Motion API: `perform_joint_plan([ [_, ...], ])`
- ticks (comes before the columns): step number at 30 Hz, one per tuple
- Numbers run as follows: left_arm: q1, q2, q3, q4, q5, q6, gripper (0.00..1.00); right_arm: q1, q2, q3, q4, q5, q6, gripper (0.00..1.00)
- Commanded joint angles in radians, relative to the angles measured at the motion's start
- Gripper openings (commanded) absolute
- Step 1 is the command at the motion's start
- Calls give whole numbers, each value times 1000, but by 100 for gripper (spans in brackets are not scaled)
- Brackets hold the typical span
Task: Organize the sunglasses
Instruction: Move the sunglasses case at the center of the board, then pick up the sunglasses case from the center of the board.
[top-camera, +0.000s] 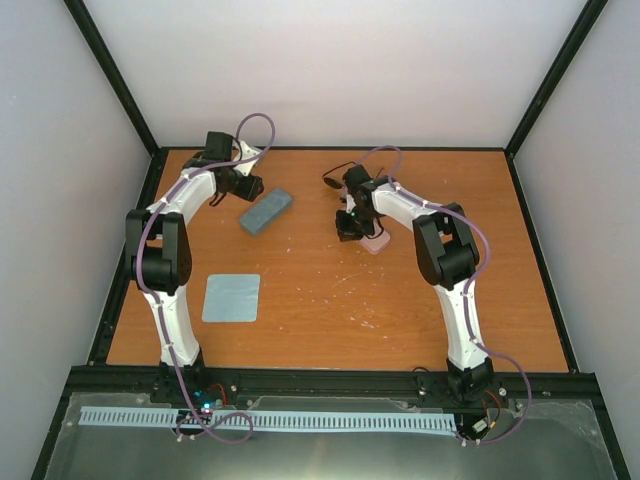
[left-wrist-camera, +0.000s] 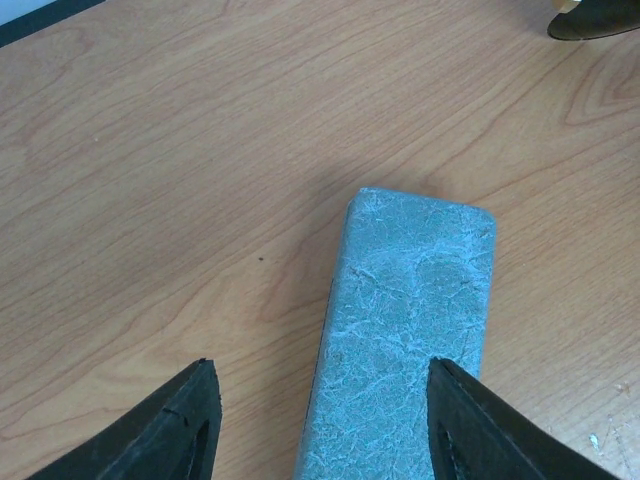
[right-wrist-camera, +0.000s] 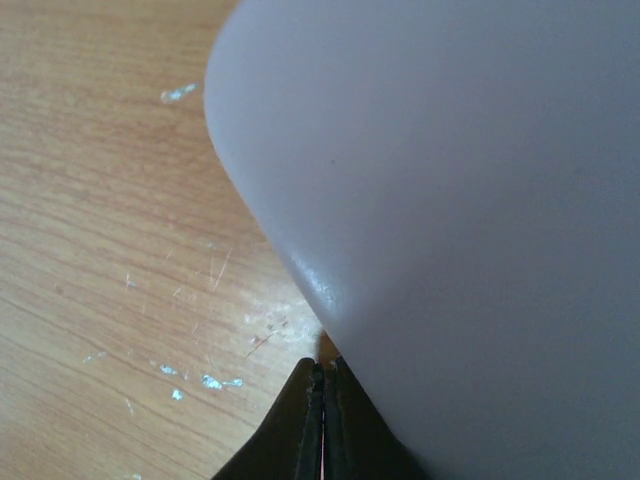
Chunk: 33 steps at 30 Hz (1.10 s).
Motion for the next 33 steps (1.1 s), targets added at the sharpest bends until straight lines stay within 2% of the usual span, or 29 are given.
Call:
perform_joint_plan([
  [1, 3, -19, -1, 23, 22, -14, 56, -48, -9, -65, 47, 116, 89, 3],
  [16, 3, 46, 35, -17, -2, 32, 56, -220, -157, -255, 61, 224, 135, 3],
  [22, 0, 10, 1, -74, 22, 108, 70, -315, -183, -301, 68, 249, 125, 4],
  [25, -14, -16, -39, -85, 2, 150, 90, -344, -186, -301, 69, 256, 109, 5],
  [26, -21, -24, -54, -83, -12, 160, 98, -350, -186, -298, 69, 253, 104, 7],
  [28, -35, -30, -79, -81, -42, 176, 99, -354, -186, -289, 66, 258, 93, 15],
  [30, -50, -31, -100, -72, -69, 185, 100, -356, -192, -283, 68, 256, 88, 35],
  [31, -55, -29, -107, -69, -70, 188, 99, -356, -196, -282, 71, 253, 88, 40],
  [33, -66, -29, -114, -65, -73, 192, 100, -356, -205, -281, 75, 243, 89, 44],
])
